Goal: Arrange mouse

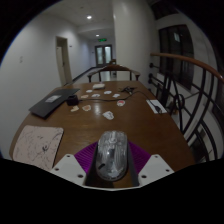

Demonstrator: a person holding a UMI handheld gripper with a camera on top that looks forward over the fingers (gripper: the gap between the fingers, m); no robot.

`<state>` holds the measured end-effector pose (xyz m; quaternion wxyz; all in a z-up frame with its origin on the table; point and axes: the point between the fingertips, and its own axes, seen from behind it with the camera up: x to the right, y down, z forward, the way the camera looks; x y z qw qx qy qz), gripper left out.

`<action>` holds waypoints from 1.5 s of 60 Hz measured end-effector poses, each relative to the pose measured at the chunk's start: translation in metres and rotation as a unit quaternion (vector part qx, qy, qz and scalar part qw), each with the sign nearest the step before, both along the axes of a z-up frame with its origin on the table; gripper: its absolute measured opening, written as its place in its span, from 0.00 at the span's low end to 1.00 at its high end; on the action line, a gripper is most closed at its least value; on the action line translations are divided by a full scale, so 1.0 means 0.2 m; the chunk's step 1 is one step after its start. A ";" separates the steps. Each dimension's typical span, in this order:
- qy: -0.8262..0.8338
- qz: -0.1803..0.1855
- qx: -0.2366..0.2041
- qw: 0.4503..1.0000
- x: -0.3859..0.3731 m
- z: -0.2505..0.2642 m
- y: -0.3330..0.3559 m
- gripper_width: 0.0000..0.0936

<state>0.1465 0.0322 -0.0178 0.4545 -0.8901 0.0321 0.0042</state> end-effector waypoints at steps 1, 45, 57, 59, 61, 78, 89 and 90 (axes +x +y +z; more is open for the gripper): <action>0.000 -0.005 0.001 1.000 0.00 0.00 0.00 0.55; 0.016 0.072 0.044 0.996 -1.40 0.30 -0.18 0.39; -0.015 0.074 -0.003 0.997 -1.43 0.01 -0.18 0.49; -0.021 0.085 -0.007 0.996 -1.44 0.01 -0.18 0.53; -0.025 0.097 -0.020 0.995 -1.45 0.00 -0.19 0.56; 0.021 0.177 -0.015 0.984 -1.28 0.29 -0.49 0.91; 0.031 0.166 0.003 0.986 -0.90 0.44 -0.76 0.91; 0.032 0.163 0.005 0.986 -0.85 0.44 -0.78 0.91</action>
